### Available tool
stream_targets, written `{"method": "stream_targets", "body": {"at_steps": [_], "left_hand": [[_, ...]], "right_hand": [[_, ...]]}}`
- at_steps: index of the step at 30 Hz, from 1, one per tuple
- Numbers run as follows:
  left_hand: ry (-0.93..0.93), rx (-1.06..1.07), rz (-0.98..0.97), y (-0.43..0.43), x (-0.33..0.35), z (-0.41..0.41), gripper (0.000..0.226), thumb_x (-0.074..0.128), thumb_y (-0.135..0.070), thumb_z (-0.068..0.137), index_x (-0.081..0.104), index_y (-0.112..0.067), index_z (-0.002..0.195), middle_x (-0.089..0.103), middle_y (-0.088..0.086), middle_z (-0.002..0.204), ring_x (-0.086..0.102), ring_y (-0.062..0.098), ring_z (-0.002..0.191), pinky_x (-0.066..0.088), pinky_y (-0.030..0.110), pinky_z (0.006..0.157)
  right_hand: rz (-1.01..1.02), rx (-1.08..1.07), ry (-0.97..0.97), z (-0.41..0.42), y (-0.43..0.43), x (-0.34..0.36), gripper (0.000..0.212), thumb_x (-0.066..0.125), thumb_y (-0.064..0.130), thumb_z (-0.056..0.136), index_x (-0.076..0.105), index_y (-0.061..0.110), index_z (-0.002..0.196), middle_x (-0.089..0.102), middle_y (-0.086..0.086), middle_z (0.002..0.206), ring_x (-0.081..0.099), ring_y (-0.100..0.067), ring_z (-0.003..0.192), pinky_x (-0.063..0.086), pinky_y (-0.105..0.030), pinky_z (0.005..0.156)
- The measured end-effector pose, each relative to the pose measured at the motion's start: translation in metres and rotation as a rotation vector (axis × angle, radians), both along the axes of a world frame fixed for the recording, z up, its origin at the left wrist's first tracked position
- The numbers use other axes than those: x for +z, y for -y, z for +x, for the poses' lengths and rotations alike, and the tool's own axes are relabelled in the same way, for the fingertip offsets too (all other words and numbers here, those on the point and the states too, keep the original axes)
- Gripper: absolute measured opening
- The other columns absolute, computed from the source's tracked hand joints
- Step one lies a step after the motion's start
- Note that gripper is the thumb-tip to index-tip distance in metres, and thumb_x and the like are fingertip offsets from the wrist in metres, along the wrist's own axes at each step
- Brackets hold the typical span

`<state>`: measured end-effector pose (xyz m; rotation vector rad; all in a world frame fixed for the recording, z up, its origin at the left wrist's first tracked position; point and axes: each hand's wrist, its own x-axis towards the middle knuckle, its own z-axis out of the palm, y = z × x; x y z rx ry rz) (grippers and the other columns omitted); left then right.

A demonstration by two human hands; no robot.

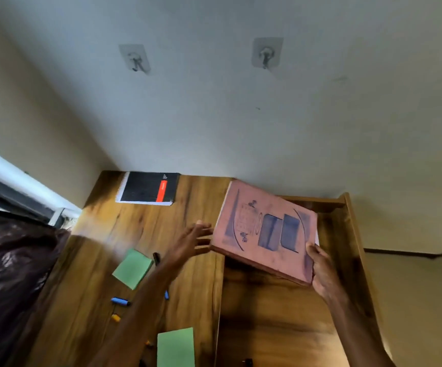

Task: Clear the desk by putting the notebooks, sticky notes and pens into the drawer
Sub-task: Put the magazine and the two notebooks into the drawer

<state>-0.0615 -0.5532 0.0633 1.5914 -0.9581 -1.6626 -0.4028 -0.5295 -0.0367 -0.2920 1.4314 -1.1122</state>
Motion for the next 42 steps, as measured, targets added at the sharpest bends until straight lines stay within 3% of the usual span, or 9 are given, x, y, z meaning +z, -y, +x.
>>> {"method": "stream_targets", "body": {"at_steps": [6, 12, 16, 19, 23, 26, 30, 35, 42], "left_hand": [[0.395, -0.358, -0.038, 0.004, -0.056, -0.101, 0.021, 0.056, -0.031, 0.102, 0.064, -0.018, 0.116, 0.07, -0.003, 0.11, 0.066, 0.003, 0.09, 0.057, 0.021, 0.076], [0.503, -0.366, 0.168, -0.006, -0.106, -0.139, 0.046, 0.059, -0.026, 0.1, 0.042, -0.011, 0.141, 0.056, 0.003, 0.136, 0.058, 0.02, 0.122, 0.053, 0.028, 0.09], [0.583, -0.362, 0.205, 0.003, -0.125, -0.134, 0.041, 0.061, -0.02, 0.096, 0.05, -0.01, 0.135, 0.062, 0.007, 0.129, 0.066, 0.018, 0.108, 0.061, 0.034, 0.089], [0.66, -0.302, 0.242, 0.01, -0.134, -0.127, 0.059, 0.061, -0.02, 0.092, 0.038, -0.005, 0.145, 0.056, 0.011, 0.132, 0.064, 0.026, 0.111, 0.06, 0.038, 0.088], [0.639, -0.239, 0.326, 0.02, -0.14, -0.125, 0.059, 0.065, -0.021, 0.093, 0.042, -0.004, 0.144, 0.059, 0.011, 0.128, 0.064, 0.025, 0.108, 0.061, 0.034, 0.079], [0.592, -0.152, 0.404, 0.03, -0.143, -0.131, 0.068, 0.067, -0.017, 0.094, 0.033, -0.005, 0.151, 0.05, 0.013, 0.143, 0.054, 0.028, 0.126, 0.055, 0.032, 0.089], [0.519, -0.074, 0.43, 0.041, -0.144, -0.136, 0.073, 0.073, -0.016, 0.089, 0.034, -0.004, 0.149, 0.051, 0.014, 0.139, 0.054, 0.028, 0.124, 0.054, 0.034, 0.092], [0.554, -0.102, 0.401, 0.038, -0.146, -0.138, 0.059, 0.073, -0.016, 0.088, 0.046, -0.004, 0.139, 0.058, 0.011, 0.124, 0.06, 0.024, 0.11, 0.055, 0.029, 0.075], [0.693, -0.25, 0.3, 0.027, -0.142, -0.148, 0.043, 0.064, -0.018, 0.098, 0.05, 0.001, 0.134, 0.061, 0.015, 0.127, 0.062, 0.03, 0.116, 0.056, 0.033, 0.092]], "right_hand": [[0.166, -0.04, -0.201, -0.067, -0.005, -0.03, 0.029, 0.057, 0.029, 0.102, 0.066, 0.008, 0.12, 0.071, -0.015, 0.122, 0.069, -0.036, 0.108, 0.056, -0.055, 0.093], [0.222, 0.068, -0.311, -0.088, 0.018, -0.041, 0.031, 0.054, 0.03, 0.104, 0.065, 0.005, 0.119, 0.073, -0.016, 0.11, 0.072, -0.036, 0.098, 0.059, -0.051, 0.085], [0.222, 0.165, -0.326, -0.08, 0.05, -0.052, 0.029, 0.055, 0.03, 0.103, 0.063, 0.007, 0.118, 0.073, -0.014, 0.109, 0.073, -0.033, 0.095, 0.059, -0.054, 0.089], [0.259, 0.227, -0.298, -0.07, 0.072, -0.061, 0.026, 0.054, 0.03, 0.104, 0.061, 0.009, 0.118, 0.073, -0.012, 0.105, 0.073, -0.032, 0.094, 0.06, -0.053, 0.088], [0.3, 0.279, -0.317, -0.061, 0.095, -0.072, 0.023, 0.056, 0.031, 0.103, 0.06, 0.013, 0.116, 0.074, -0.01, 0.103, 0.074, -0.03, 0.091, 0.061, -0.054, 0.085], [0.332, 0.311, -0.419, -0.064, 0.102, -0.087, 0.028, 0.058, 0.032, 0.101, 0.061, 0.01, 0.119, 0.073, -0.011, 0.105, 0.074, -0.029, 0.089, 0.061, -0.054, 0.085], [0.341, 0.345, -0.57, -0.073, 0.104, -0.097, 0.029, 0.057, 0.022, 0.101, 0.064, 0.003, 0.122, 0.072, -0.014, 0.112, 0.071, -0.028, 0.095, 0.061, -0.04, 0.077], [0.313, 0.387, -0.762, -0.073, 0.097, -0.086, 0.034, 0.055, 0.006, 0.099, 0.059, 0.003, 0.133, 0.066, -0.015, 0.122, 0.065, -0.028, 0.107, 0.048, -0.024, 0.061], [0.352, 0.437, -0.891, -0.067, 0.054, -0.095, 0.036, 0.071, 0.0, 0.088, 0.063, 0.004, 0.123, 0.069, -0.016, 0.124, 0.068, -0.03, 0.109, 0.056, -0.026, 0.066]]}}
